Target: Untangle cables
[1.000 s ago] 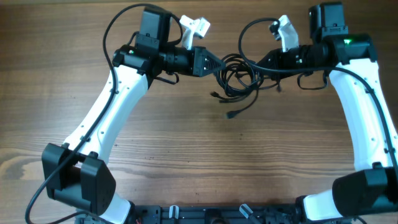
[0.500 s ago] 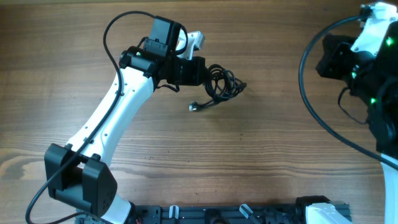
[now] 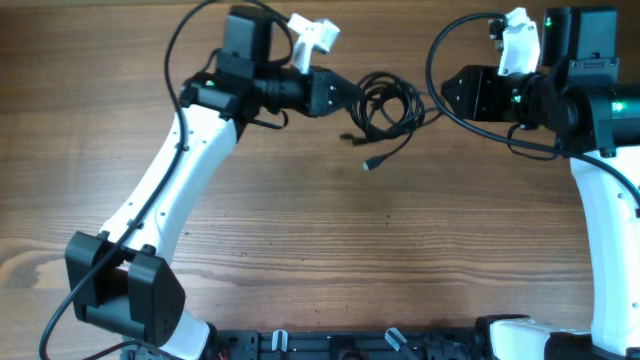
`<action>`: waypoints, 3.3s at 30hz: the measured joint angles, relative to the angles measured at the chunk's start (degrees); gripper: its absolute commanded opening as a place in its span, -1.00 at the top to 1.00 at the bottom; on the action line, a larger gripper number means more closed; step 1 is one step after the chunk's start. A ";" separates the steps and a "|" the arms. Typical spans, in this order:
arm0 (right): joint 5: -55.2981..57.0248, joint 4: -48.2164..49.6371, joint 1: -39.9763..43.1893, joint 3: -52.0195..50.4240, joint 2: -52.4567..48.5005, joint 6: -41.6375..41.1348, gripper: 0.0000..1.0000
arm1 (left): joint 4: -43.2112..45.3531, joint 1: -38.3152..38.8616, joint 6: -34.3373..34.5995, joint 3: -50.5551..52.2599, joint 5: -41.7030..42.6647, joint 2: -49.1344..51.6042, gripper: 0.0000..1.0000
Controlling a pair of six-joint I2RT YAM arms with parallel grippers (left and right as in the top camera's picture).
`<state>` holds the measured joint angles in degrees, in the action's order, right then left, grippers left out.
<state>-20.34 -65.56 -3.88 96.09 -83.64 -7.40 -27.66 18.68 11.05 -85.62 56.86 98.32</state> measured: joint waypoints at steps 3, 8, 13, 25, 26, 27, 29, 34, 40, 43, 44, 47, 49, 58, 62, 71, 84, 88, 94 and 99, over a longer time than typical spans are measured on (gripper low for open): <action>-1.88 -0.02 0.02 0.00 -0.07 0.98 -0.26 | 4.68 -2.34 -0.48 0.00 7.10 0.00 0.92; -6.69 0.02 0.00 -0.02 -0.07 2.86 -0.29 | 7.85 -3.21 -0.48 0.00 12.24 0.00 0.92; -8.15 0.04 0.02 0.00 -0.46 3.91 -0.38 | 13.90 -3.21 1.55 0.02 13.79 0.00 0.92; -3.72 -0.72 0.02 0.00 -3.80 6.14 -0.32 | 17.88 -3.21 4.39 0.02 15.08 -0.09 0.92; -3.56 -0.72 0.00 0.00 -4.26 6.12 -0.32 | 18.12 -3.21 4.39 0.02 15.08 -0.09 0.92; -3.39 -0.70 0.02 0.00 -4.52 6.01 -0.32 | 18.43 -3.21 4.39 0.02 15.10 -0.09 0.92; -3.39 -0.55 0.02 0.00 -4.57 6.01 -0.31 | 19.04 -3.21 4.52 0.02 15.10 -0.09 0.93; -4.76 0.79 0.07 0.00 -4.55 7.63 -0.31 | 19.17 -3.32 4.57 0.02 15.10 -0.09 0.92; -10.01 2.25 0.35 0.00 -4.55 8.63 -0.31 | 19.17 -3.39 5.11 0.02 15.26 -0.09 0.92; -11.74 2.36 0.35 0.00 -4.55 9.22 -0.31 | 19.17 -3.39 5.42 0.02 15.28 -0.09 0.92; -12.13 2.32 0.35 0.00 -4.55 9.25 -0.31 | 19.19 -3.37 5.62 0.02 15.30 -0.09 0.92; -12.72 1.75 0.35 0.00 -4.55 9.25 -0.32 | 19.17 -3.37 6.19 0.02 15.32 -0.09 0.92; -13.03 1.44 0.33 0.00 -4.55 9.25 -0.33 | 19.17 -3.37 6.49 0.02 15.47 -0.09 0.92; -13.05 1.31 -2.10 0.00 -4.61 10.73 -0.33 | 19.17 -3.43 11.19 0.02 15.54 -0.09 0.92; -13.11 1.51 -2.10 0.00 -5.20 10.73 -0.34 | 19.17 -3.43 12.26 0.02 15.65 -0.09 0.92; -6.95 4.61 -2.99 0.00 -5.38 2.23 -0.32 | 15.34 -3.17 16.76 -0.09 10.93 -0.09 0.92; 12.28 1.70 -3.37 0.00 -5.40 -12.98 -0.42 | -4.33 7.39 28.68 -0.17 -16.33 5.18 0.92; 13.44 0.79 -3.37 0.00 -5.40 -12.96 -0.43 | -4.55 7.41 32.57 -0.15 -17.57 12.94 0.91; 14.64 0.33 -3.37 0.00 -5.40 -12.96 -0.50 | -4.57 6.43 36.06 -0.15 -20.92 14.84 -1.00; 14.69 -0.13 -3.37 0.00 -5.40 -12.96 -0.52 | -4.70 2.71 35.74 -0.15 -23.67 14.75 -0.99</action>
<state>-5.65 -65.69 -7.25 96.09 -89.03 -20.36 -32.36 21.39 46.78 -85.78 33.19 113.08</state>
